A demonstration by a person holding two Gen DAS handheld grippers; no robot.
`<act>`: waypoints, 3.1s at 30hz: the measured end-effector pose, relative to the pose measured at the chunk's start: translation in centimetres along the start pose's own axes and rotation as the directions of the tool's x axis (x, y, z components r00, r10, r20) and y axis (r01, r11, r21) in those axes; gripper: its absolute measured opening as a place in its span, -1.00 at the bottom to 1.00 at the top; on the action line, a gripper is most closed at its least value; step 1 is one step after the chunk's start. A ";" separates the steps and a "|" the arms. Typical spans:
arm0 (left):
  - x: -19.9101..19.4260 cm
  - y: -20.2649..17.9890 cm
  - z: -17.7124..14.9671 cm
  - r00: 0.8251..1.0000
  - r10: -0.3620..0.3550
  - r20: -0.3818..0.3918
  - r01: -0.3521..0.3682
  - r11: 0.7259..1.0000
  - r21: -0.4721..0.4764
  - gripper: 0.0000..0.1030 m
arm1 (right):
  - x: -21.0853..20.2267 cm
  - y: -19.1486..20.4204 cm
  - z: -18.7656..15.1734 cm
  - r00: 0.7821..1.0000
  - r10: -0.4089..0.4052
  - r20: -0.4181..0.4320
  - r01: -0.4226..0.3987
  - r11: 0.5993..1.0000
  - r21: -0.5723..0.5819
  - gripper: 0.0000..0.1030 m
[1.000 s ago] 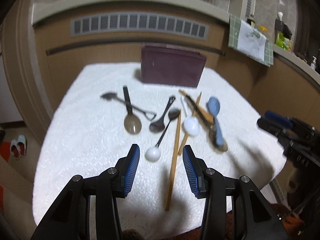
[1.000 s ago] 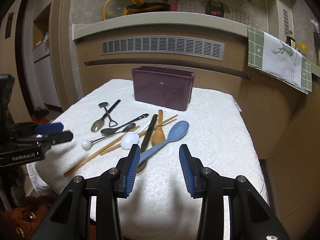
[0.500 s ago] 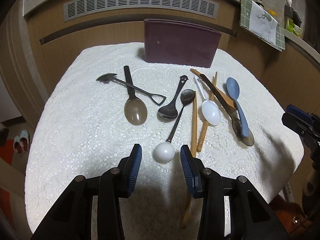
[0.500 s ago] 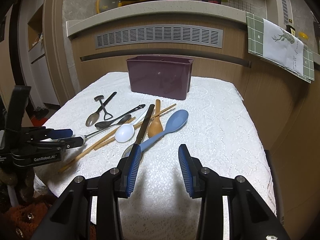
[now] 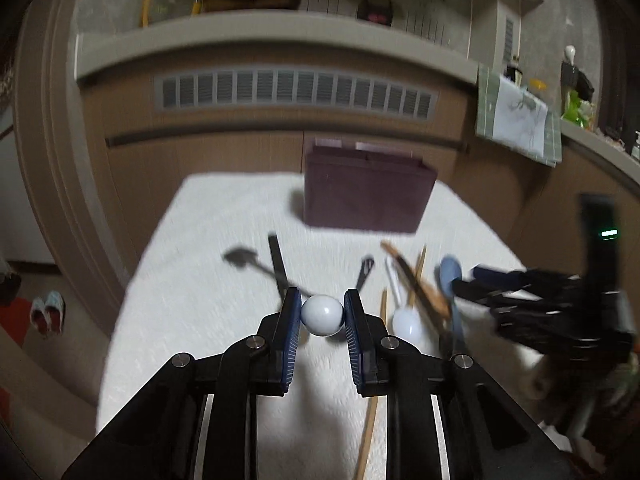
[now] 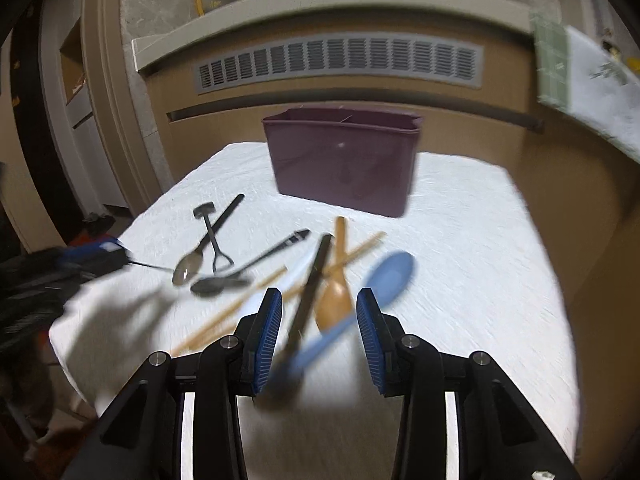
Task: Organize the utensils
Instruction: 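Grasp the white-knob spoon with the left gripper while the right gripper grasps the dark spatula handle, then lift both utensils over the purple caddy and open both grippers to drop them in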
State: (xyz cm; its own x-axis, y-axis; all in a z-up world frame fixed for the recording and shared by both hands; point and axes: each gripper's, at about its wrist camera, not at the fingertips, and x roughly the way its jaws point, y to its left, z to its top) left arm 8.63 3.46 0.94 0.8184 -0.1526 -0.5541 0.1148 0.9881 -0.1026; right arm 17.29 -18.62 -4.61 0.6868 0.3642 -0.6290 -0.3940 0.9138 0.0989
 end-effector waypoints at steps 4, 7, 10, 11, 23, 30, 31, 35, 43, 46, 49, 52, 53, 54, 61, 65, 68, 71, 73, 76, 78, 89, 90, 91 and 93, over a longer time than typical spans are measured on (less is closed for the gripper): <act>-0.7 0.6 2.2 0.999 0.015 0.035 -0.016 0.999 0.029 -0.56 | 4.5 -0.1 2.1 0.997 0.005 -0.078 -0.004 1.000 0.019 -0.44; -0.2 0.7 2.6 1.000 0.002 0.017 -0.002 0.999 0.032 -0.56 | 7.6 -0.1 2.8 0.986 -0.006 -0.168 0.010 1.000 0.024 -0.53; 0.4 0.7 2.4 1.000 -0.005 -0.002 0.005 1.000 0.025 -0.56 | 9.1 0.6 3.0 0.984 -0.042 -0.173 0.038 0.999 -0.025 -0.68; 0.4 0.7 2.3 1.000 -0.007 -0.008 0.007 1.000 0.021 -0.56 | 9.3 0.9 3.0 0.981 -0.054 -0.184 0.045 0.998 -0.052 -0.77; -0.7 -0.4 1.9 1.000 0.007 -0.006 -0.007 1.000 0.030 -0.56 | 2.9 0.1 2.9 0.992 0.066 -0.104 -0.073 0.995 -0.065 -0.96; -0.8 0.4 1.6 1.000 0.021 -0.013 -0.021 1.000 -0.003 -0.56 | 5.0 1.1 1.7 0.977 0.112 -0.182 -0.138 0.981 -0.134 -0.80; -0.8 0.5 1.5 1.000 0.020 -0.015 -0.020 1.000 -0.007 -0.56 | 5.7 1.2 1.8 0.976 0.106 -0.191 -0.133 0.981 -0.138 -0.80; -0.4 1.1 1.3 0.999 0.009 -0.032 -0.009 1.000 -0.024 -0.56 | 8.9 1.0 2.7 0.973 0.069 -0.219 -0.102 0.984 -0.143 -0.79; 0.1 1.9 0.8 0.999 -0.005 -0.044 0.002 0.998 -0.056 -0.56 | 10.2 1.5 3.2 0.969 0.065 -0.237 -0.109 0.978 -0.177 -0.61; 0.2 2.1 0.8 0.999 -0.006 -0.042 0.003 0.998 -0.064 -0.56 | 10.7 0.6 3.1 0.966 0.039 -0.257 -0.079 0.986 -0.145 -0.46; 0.2 2.0 0.8 0.999 -0.006 -0.041 0.003 0.998 -0.067 -0.56 | 11.7 0.1 3.2 0.965 0.077 -0.251 -0.101 0.991 -0.083 -0.37; 0.1 2.1 0.8 0.999 -0.002 -0.047 -0.001 0.998 -0.068 -0.56 | 12.3 1.0 3.6 0.966 0.033 -0.257 -0.069 0.989 -0.133 -0.57; 0.0 2.1 0.8 0.999 -0.004 -0.049 0.000 0.998 -0.068 -0.56 | 11.9 1.1 3.8 0.968 0.023 -0.251 -0.059 0.989 -0.137 -0.73; -0.2 2.1 0.9 0.999 -0.002 -0.048 -0.001 0.998 -0.064 -0.56 | 11.3 1.0 4.0 0.969 0.033 -0.243 -0.067 0.989 -0.134 -0.79; -1.6 0.3 1.8 1.000 -0.008 -0.004 0.008 1.000 -0.025 -0.56 | 1.9 -0.6 5.4 0.991 0.117 -0.061 -0.123 0.988 -0.092 -0.80; -2.0 -1.0 3.4 1.000 -0.027 0.015 0.027 1.000 0.003 -0.56 | -0.7 -1.5 5.8 0.993 0.114 -0.009 -0.114 0.991 -0.070 -0.80; -2.3 -1.6 6.7 0.997 -0.057 0.046 0.056 0.998 0.033 -0.56 | -2.3 -2.4 7.3 0.992 0.109 0.068 -0.106 0.993 -0.043 -0.80; -2.6 -1.8 12.2 0.989 -0.078 0.125 0.070 0.995 0.067 -0.56 | -5.3 -3.0 12.6 0.969 0.063 0.239 -0.052 0.997 -0.052 -0.80; -2.0 -1.7 15.9 0.982 -0.082 0.170 0.069 0.994 0.080 -0.56 | -7.0 -3.4 16.0 0.936 0.020 0.352 -0.001 0.999 -0.054 -0.80; 0.6 -1.1 19.7 0.974 -0.096 0.206 0.082 0.994 0.077 -0.56 | -7.4 -4.0 20.1 0.884 -0.025 0.468 0.043 0.999 -0.028 -0.80; 2.8 -0.6 21.3 0.970 -0.102 0.221 0.087 0.993 0.078 -0.56 | -6.5 -4.4 21.6 0.858 -0.039 0.512 0.052 0.999 -0.011 -0.80; 14.3 0.7 22.9 0.983 -0.124 0.132 0.118 0.992 0.051 -0.56 | 6.8 -6.7 24.0 0.904 -0.087 0.418 0.065 0.996 0.067 -0.80; 14.8 0.6 22.5 0.985 -0.124 0.124 0.118 0.992 0.052 -0.56 | 7.3 -6.6 23.8 0.906 -0.091 0.412 0.070 0.995 0.067 -0.80; 15.4 0.6 22.1 0.986 -0.126 0.112 0.121 0.991 0.052 -0.56 | 8.0 -6.7 23.6 0.909 -0.097 0.405 0.076 0.995 0.067 -0.80; 16.7 0.6 21.5 0.986 -0.145 0.080 0.142 0.989 0.046 -0.56 | 9.0 -6.8 23.1 0.917 -0.094 0.387 0.077 0.995 0.059 -0.79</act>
State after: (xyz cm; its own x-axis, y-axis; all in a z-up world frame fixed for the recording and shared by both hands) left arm 34.51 1.93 9.39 0.8354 -0.2920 -0.4657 0.2550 0.9564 -0.1422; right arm 40.27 -17.39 6.87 0.9033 0.3177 -0.2882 -0.3032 0.9482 0.0949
